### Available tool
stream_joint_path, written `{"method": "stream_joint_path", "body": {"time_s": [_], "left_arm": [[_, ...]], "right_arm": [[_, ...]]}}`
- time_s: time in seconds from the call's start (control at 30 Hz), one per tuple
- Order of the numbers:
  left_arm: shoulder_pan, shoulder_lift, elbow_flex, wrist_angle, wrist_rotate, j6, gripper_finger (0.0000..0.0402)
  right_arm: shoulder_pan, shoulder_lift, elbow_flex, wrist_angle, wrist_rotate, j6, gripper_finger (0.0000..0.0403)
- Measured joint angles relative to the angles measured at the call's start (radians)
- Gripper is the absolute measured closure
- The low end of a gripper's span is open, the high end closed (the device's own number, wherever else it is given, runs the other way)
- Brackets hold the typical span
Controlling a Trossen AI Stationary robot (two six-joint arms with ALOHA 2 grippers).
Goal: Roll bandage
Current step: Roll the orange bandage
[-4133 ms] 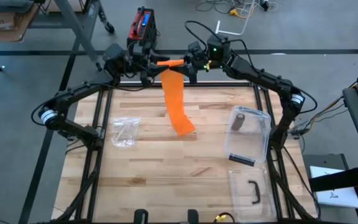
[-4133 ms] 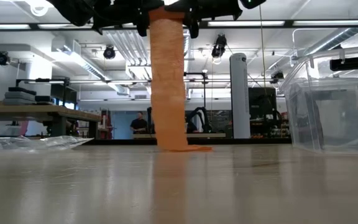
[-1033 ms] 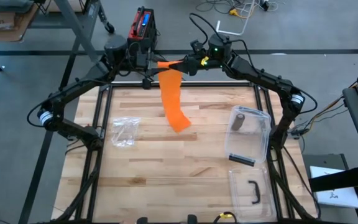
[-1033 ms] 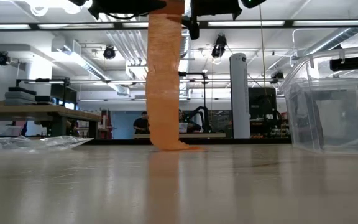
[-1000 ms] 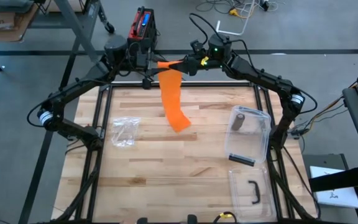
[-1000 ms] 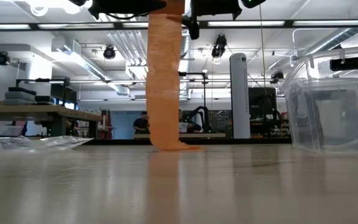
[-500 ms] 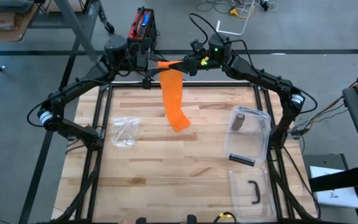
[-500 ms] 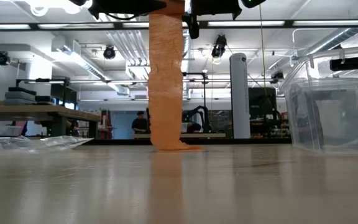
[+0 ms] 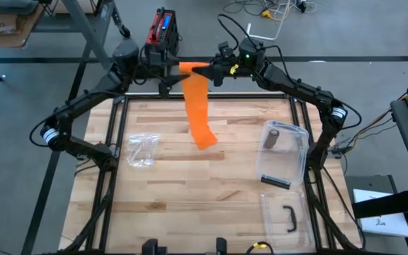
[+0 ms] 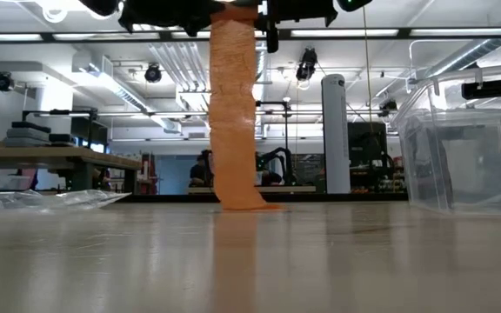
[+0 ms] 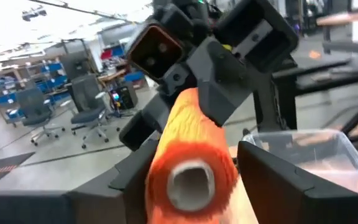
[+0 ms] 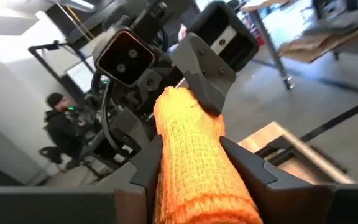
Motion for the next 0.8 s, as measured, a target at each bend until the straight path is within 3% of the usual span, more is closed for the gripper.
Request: {"method": "stream_joint_path", "body": {"time_s": [0.33, 0.8], "left_arm": [[0.003, 0.001, -0.166, 0.356, 0.002, -0.188, 0.0205], [0.004, 0.002, -0.177, 0.377, 0.027, -0.234, 0.0248]], "right_arm": [[0.002, 0.000, 0.000, 0.076, 0.012, -0.058, 0.0290], [0.003, 0.000, -0.003, 0.074, 0.079, -0.168, 0.0294]]}}
